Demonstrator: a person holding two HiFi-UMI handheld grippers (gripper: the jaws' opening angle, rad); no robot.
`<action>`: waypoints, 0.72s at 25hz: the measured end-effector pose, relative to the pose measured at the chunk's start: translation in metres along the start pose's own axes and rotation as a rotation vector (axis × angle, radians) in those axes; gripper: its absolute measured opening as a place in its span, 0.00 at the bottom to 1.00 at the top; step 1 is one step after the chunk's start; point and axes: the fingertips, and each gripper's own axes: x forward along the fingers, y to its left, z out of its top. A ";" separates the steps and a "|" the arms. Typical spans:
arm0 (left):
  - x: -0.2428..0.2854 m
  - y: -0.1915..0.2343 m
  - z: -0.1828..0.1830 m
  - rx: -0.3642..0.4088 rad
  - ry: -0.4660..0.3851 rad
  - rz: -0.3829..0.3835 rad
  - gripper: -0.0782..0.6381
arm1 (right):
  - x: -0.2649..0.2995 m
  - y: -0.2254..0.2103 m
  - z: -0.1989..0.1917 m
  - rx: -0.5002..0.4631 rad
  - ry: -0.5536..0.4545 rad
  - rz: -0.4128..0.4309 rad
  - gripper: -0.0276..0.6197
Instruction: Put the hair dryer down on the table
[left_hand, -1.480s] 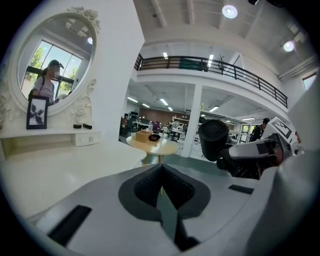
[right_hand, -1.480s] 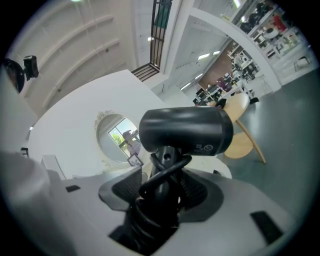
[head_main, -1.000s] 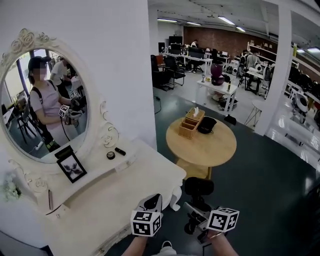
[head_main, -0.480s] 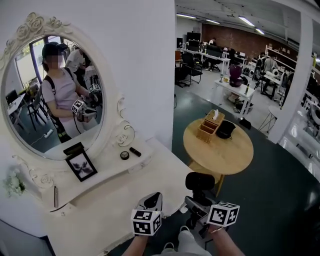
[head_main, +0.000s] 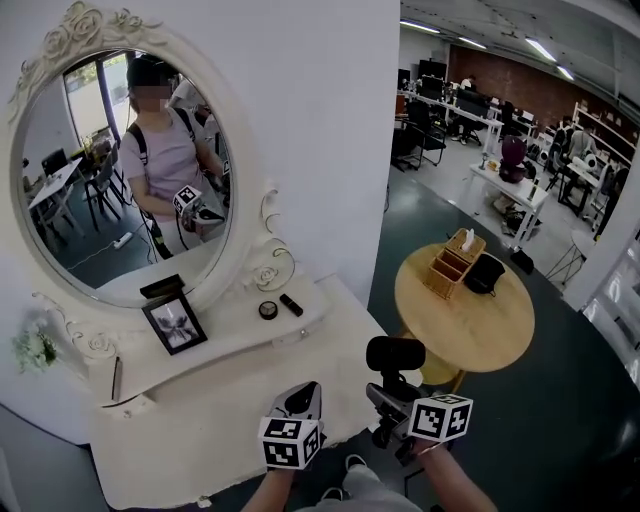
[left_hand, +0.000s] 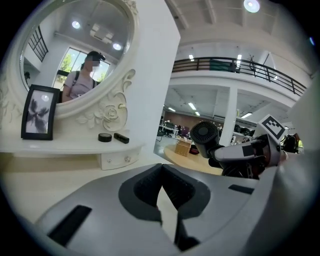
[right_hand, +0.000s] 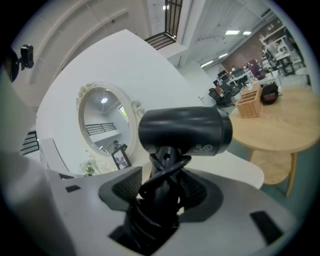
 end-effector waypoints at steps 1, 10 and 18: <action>0.002 0.002 0.002 -0.006 -0.003 0.013 0.11 | 0.005 -0.003 0.001 -0.010 0.016 0.002 0.40; 0.018 0.024 0.011 -0.057 -0.022 0.133 0.11 | 0.051 -0.036 0.006 -0.060 0.156 0.022 0.40; 0.021 0.037 0.011 -0.091 -0.029 0.227 0.11 | 0.085 -0.059 0.005 -0.099 0.249 0.021 0.40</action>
